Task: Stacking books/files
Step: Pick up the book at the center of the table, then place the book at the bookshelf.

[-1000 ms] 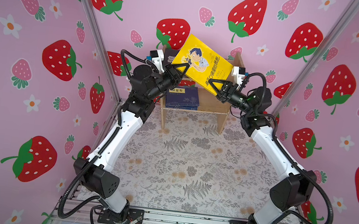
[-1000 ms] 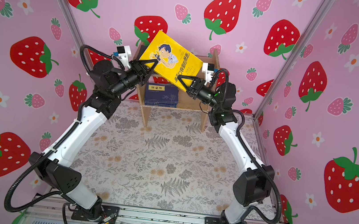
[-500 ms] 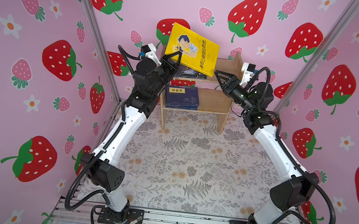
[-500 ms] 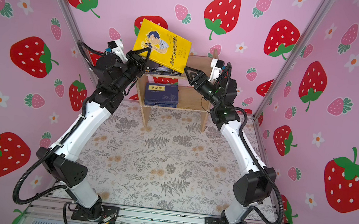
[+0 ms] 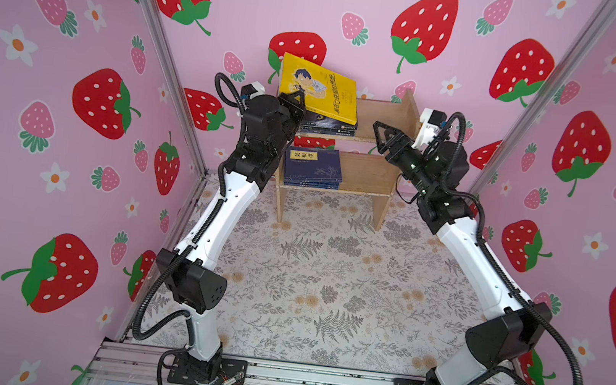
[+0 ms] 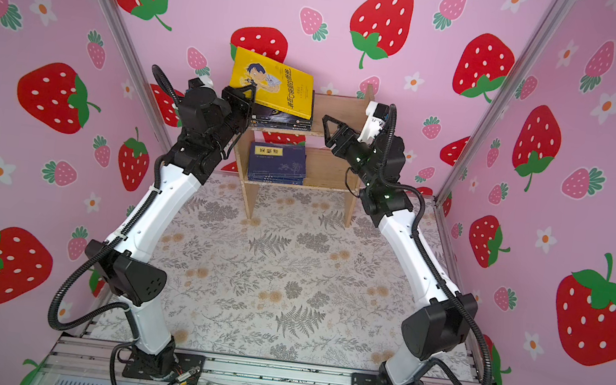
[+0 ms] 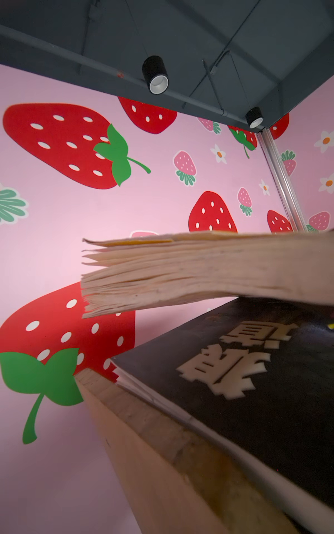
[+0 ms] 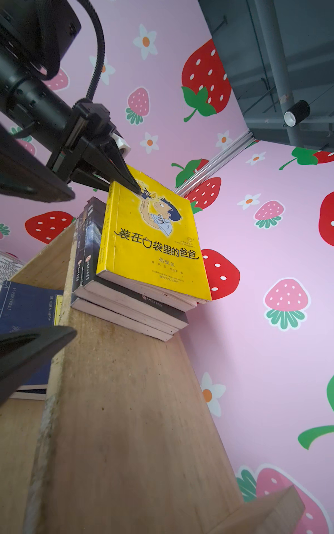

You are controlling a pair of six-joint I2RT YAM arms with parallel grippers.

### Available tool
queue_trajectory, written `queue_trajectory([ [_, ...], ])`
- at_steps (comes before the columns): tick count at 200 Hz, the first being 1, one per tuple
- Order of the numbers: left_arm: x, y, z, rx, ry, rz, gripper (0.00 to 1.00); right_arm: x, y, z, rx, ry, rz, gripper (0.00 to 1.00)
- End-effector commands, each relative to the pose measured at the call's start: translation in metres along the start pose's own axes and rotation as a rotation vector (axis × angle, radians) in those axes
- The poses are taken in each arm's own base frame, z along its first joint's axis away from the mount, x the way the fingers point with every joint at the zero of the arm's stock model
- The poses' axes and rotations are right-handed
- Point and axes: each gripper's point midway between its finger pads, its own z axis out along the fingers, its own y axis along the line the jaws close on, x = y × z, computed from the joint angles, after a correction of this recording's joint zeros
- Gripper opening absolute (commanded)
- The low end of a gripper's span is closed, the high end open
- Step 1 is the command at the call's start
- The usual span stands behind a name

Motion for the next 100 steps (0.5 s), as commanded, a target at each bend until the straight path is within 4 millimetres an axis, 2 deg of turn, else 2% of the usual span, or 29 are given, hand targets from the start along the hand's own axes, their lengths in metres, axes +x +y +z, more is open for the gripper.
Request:
queue_trajectory([
  [1, -0.027, -0.041, -0.017, 0.075, -0.073, -0.023, 0.00, -0.004, 0.005, 0.013, -0.004, -0.042, -0.046, 0.67],
  [51, -0.023, -0.043, -0.015, 0.049, -0.033, -0.026, 0.00, 0.002, 0.010, 0.039, -0.042, -0.084, -0.054, 0.65],
  [67, -0.018, -0.038, -0.010, 0.035, -0.013, -0.039, 0.00, 0.004, 0.012, 0.045, -0.057, -0.090, -0.046, 0.64],
  [100, -0.010, -0.032, -0.005, 0.030, 0.018, -0.066, 0.00, -0.003, 0.018, 0.052, -0.098, -0.118, -0.030, 0.62],
])
